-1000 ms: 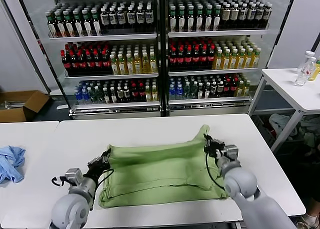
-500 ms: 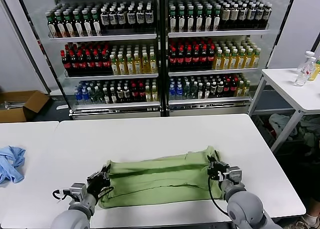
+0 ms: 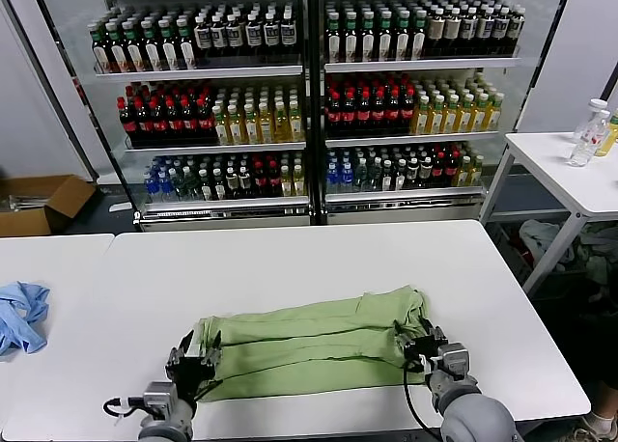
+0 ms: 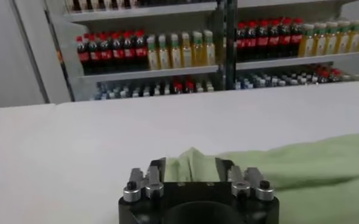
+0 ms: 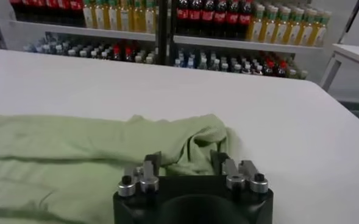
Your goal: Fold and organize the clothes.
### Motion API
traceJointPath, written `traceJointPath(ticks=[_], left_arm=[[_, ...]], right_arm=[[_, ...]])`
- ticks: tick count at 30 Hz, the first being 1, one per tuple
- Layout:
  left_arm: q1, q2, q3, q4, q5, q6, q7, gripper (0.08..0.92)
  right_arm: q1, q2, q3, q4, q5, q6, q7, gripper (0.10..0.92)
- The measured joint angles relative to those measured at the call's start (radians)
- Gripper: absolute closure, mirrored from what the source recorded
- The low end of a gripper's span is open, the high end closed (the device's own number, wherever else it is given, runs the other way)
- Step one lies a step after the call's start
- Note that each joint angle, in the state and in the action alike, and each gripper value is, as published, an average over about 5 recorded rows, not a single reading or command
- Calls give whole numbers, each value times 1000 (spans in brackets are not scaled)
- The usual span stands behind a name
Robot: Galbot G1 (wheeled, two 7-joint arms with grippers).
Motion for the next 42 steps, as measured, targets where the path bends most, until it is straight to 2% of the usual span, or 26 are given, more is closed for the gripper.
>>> traceJointPath(ticks=[5, 8, 19, 32, 42], left_arm=[[2, -47, 15, 34, 34, -18, -16, 211], [-2, -70, 20, 60, 44, -32, -20, 207], [-27, -104, 4, 126, 37, -81, -24, 504], [-69, -75, -51, 170, -44, -123, -3, 868], [-108, -13, -130, 206, -112, -143, 14, 891]], right_arm=[[-25, 7, 1, 15, -19, 0, -2, 211], [-41, 6, 4, 26, -26, 0, -3, 204], [-96, -1, 27, 69, -31, -2, -6, 203], [-120, -4, 31, 84, -33, -1, -6, 203], [-126, -9, 42, 91, -24, 7, -4, 203]])
